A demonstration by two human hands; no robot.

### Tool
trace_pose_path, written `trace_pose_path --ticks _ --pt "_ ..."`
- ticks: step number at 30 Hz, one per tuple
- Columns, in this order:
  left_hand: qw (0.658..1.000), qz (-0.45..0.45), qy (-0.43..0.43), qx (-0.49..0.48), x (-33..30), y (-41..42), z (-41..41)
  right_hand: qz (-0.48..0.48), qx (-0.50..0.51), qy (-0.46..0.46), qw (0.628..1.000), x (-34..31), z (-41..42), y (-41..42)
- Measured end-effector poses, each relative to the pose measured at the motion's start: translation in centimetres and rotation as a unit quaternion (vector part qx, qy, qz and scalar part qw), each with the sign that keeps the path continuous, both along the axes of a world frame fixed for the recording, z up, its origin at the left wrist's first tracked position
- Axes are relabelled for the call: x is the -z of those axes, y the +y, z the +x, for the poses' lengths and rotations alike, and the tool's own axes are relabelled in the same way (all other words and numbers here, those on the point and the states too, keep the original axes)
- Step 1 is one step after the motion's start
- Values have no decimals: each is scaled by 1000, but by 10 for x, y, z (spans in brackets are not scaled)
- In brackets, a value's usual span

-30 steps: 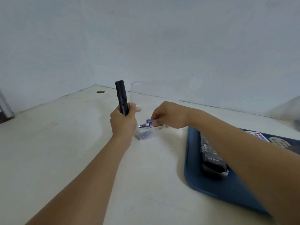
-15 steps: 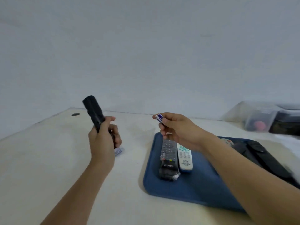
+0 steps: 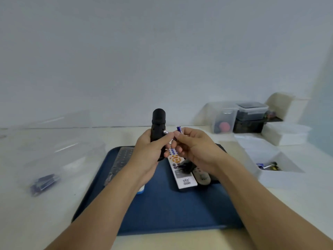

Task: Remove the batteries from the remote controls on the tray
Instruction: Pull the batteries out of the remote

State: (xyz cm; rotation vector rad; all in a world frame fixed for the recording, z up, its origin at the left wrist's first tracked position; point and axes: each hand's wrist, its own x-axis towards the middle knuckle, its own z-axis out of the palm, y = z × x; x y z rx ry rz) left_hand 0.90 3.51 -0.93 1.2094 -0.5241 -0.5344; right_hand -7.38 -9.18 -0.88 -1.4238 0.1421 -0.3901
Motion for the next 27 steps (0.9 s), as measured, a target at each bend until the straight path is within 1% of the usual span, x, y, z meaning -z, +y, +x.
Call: trace_pose_path --ticks 2,4,6,7,8,10,11,12,13,15,17,19,21,22,24,27 --pt "998 13 -51 -21 7 0 1 -24 7 -13 1000 0 4 1" --pt "995 21 -79 -55 11 4 4 -55 23 -11 998 3 7 5" --pt "994 21 -91 -64 13 5 7 -74 38 -7 997 6 9 8" --pt "995 14 -80 -59 13 4 6 -72 44 -8 996 6 9 8" --pt "998 1 -49 -50 11 3 5 -64 50 -13 997 5 9 8" --pt "996 -47 78 -6 3 2 4 -58 64 -21 996 3 8 4" --pt "987 -71 141 24 -1 3 4 -67 66 -22 995 1 7 1" --pt "979 -85 180 53 -3 3 5 -78 65 -22 995 1 6 -2" --pt "974 -88 192 78 -4 3 5 -86 59 -24 994 0 6 -4" --pt "977 -76 172 96 -3 2 3 -99 53 -30 993 -1 5 -5" --pt "987 -58 139 60 1 0 2 -149 69 -27 986 -2 2 -6" --pt "996 -32 79 6 7 -1 5 -211 95 -13 973 -4 0 -8" --pt "999 -2 0 -33 11 -2 6 -245 96 -2 965 -4 -1 -7" --pt "999 6 -26 -41 13 -1 7 -256 89 2 963 -4 -1 -5" --pt "998 9 -40 -42 12 0 5 -274 84 5 958 -4 -1 0" --pt "999 10 -30 -38 10 0 1 -306 106 6 946 -3 0 3"
